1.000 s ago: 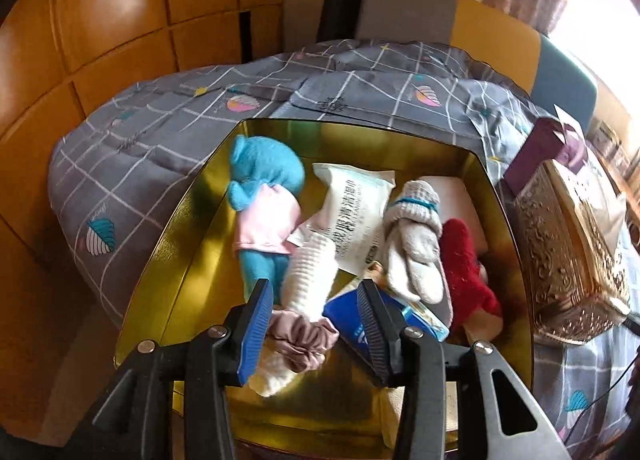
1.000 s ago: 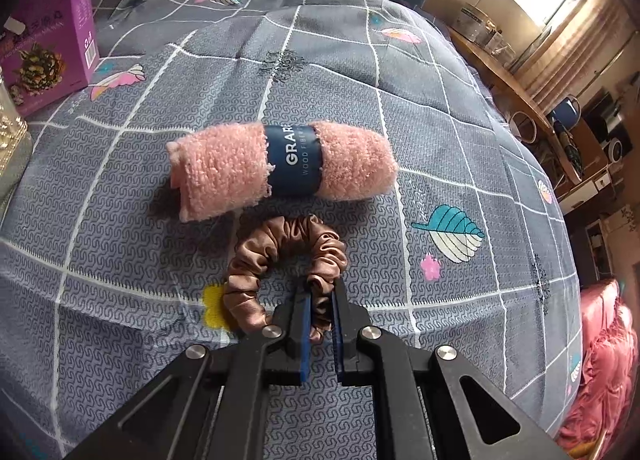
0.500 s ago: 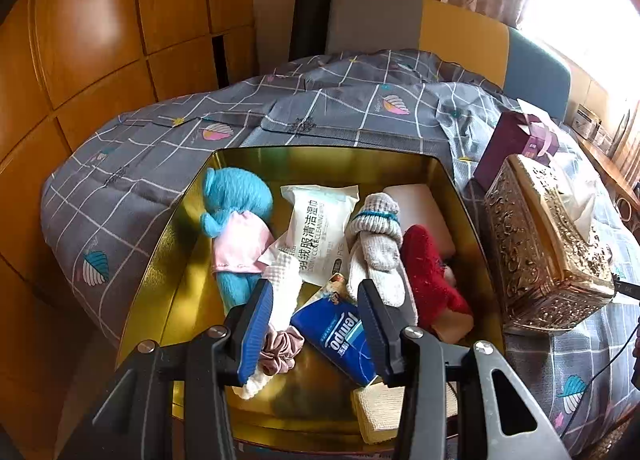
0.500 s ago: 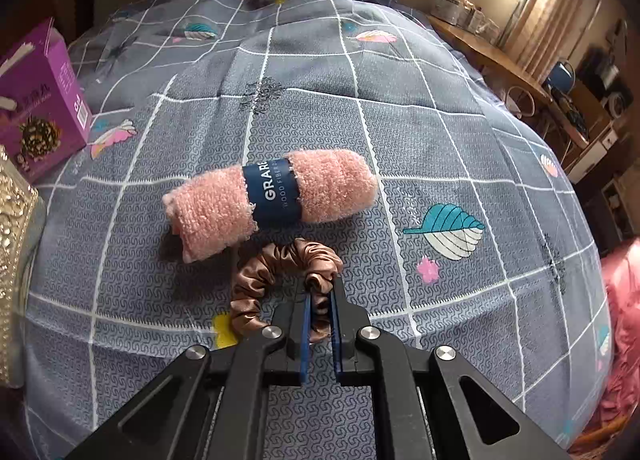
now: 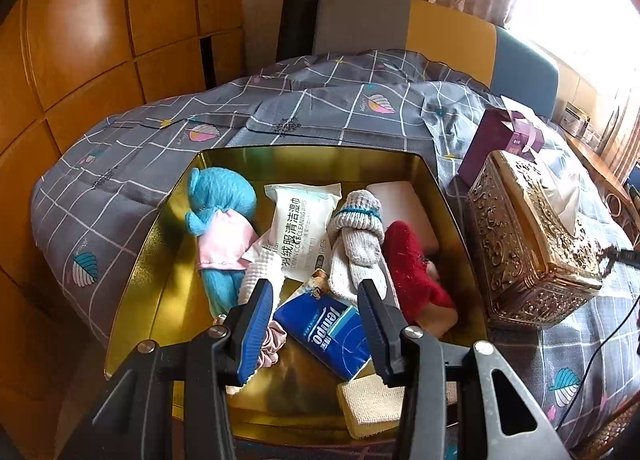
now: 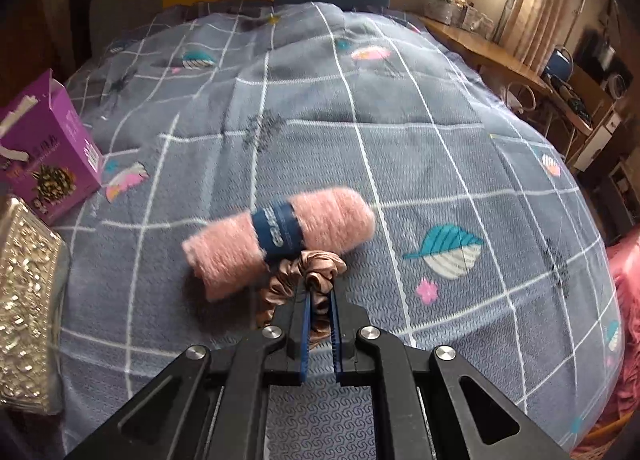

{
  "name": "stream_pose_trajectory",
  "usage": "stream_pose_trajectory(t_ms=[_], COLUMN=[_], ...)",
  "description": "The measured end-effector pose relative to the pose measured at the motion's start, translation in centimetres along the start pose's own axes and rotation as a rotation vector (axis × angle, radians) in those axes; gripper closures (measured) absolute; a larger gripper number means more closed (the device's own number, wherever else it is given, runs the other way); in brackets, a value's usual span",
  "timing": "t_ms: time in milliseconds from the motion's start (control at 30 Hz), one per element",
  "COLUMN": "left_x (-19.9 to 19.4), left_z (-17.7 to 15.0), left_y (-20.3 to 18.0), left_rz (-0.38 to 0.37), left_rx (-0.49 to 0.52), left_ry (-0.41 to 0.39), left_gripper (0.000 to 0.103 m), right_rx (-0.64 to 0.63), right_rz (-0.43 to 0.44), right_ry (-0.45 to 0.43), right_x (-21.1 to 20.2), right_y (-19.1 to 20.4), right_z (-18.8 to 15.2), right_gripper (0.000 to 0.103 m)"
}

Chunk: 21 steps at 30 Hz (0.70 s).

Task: Organize soft objects
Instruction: 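Grasp the brown satin scrunchie on the bed with the right gripper, then carry the scrunchie into the gold tray and open the right gripper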

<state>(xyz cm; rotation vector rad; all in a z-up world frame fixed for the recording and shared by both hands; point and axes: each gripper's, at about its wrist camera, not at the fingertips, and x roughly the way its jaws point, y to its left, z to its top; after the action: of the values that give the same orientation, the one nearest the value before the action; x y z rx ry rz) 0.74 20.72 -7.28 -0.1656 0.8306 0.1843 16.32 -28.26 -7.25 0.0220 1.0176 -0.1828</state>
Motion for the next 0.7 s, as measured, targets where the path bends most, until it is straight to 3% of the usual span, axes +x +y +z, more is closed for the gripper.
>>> stream_pose_trajectory(t_ms=[167,367,700], left_x=[0.1,0.3,-0.3], left_z=[-0.2,-0.4,0.1], left_y=[0.2,0.8,2.6], left_rz=[-0.005,-0.007,0.03], left_rx=[-0.005,-0.021,-0.061], left_ry=[0.004,0.005,-0.017], left_gripper=[0.059,0.059,0.059], right_rx=[-0.011,-0.064,-0.215], right_rz=[0.05,0.196,0.434], right_ry=[-0.045,-0.114,-0.182], right_x=[-2.2,-5.4,-11.0], right_y=[1.7,5.5,16.8], right_z=[2.5,5.6,7.6], right_gripper=[0.095,0.095,0.095])
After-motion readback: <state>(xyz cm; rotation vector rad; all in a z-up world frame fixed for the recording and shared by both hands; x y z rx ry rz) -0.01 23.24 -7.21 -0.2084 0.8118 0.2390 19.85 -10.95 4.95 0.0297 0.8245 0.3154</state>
